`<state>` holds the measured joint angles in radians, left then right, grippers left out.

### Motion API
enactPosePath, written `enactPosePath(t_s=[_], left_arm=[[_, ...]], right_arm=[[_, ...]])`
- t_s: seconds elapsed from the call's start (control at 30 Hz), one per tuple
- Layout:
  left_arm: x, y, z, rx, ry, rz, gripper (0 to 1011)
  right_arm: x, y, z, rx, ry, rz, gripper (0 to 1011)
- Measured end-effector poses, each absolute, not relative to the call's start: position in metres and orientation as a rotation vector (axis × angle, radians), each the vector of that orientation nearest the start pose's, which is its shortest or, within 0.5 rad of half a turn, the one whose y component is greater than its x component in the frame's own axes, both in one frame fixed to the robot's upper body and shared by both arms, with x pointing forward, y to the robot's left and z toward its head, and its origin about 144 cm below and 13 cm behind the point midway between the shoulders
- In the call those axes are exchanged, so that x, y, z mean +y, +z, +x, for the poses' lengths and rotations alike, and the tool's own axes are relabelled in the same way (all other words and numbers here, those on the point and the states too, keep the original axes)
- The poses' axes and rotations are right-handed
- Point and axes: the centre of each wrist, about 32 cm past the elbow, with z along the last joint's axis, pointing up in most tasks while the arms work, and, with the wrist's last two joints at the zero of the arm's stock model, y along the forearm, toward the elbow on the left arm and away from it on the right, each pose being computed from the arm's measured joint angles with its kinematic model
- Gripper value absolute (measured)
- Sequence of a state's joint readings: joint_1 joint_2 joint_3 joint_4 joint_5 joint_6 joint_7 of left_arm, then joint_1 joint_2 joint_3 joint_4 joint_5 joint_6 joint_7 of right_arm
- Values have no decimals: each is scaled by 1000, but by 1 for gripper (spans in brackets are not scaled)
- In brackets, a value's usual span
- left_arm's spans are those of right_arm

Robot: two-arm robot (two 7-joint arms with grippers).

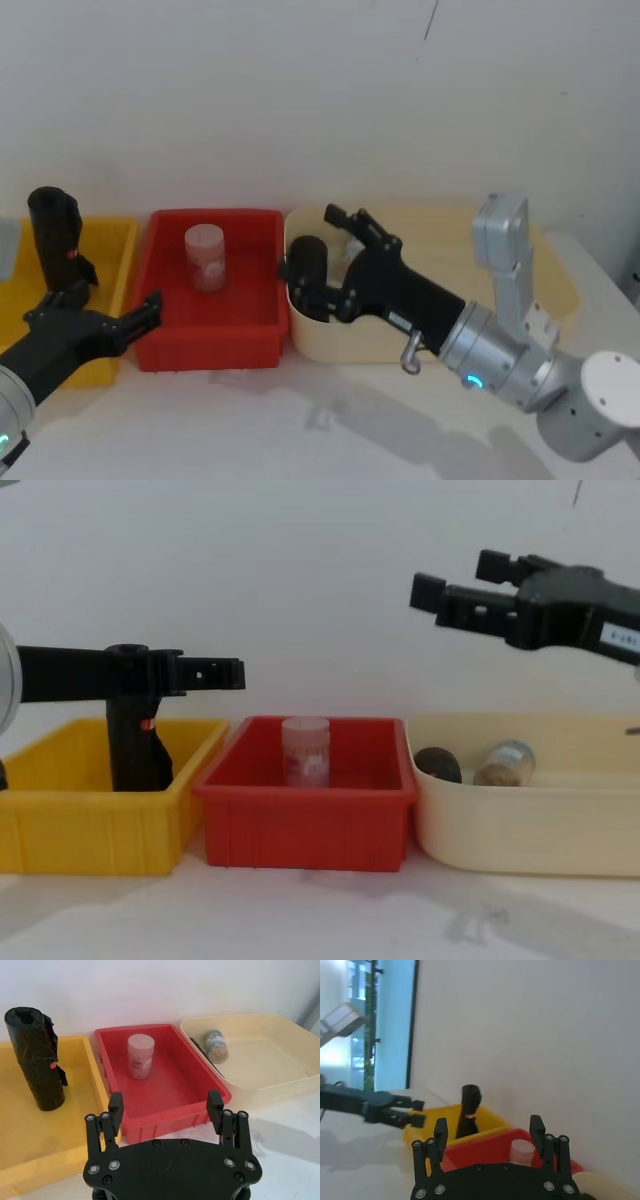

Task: Pick up the garbage bag with the one hand and transfer it to the other hand.

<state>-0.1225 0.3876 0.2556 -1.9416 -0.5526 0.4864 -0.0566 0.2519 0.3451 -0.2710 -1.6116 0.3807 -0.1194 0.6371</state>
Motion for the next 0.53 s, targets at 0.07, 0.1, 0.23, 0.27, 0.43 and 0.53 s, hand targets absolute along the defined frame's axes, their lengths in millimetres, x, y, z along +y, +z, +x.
enactPosePath(t_s=[0.07, 0.1, 0.23, 0.27, 0.43, 0.53], left_arm=[[223, 1276, 454, 167, 1074, 40, 1001], [223, 1276, 454, 167, 1073, 40, 1001], [223, 1276, 454, 167, 1073, 40, 1001], [223, 1276, 454, 167, 1073, 40, 1001], [223, 1276, 454, 167, 1073, 40, 1001], [223, 1276, 454, 167, 1074, 40, 1001]], right_arm=[[-240, 1228, 508, -283, -637, 162, 1001], [-239, 1227, 507, -287, -632, 161, 1000], [-236, 1223, 503, -304, -605, 160, 1000], [-236, 1222, 502, -306, -601, 159, 1000], [-234, 1219, 498, -317, -583, 158, 1001], [-233, 1217, 497, -322, -574, 158, 1000]])
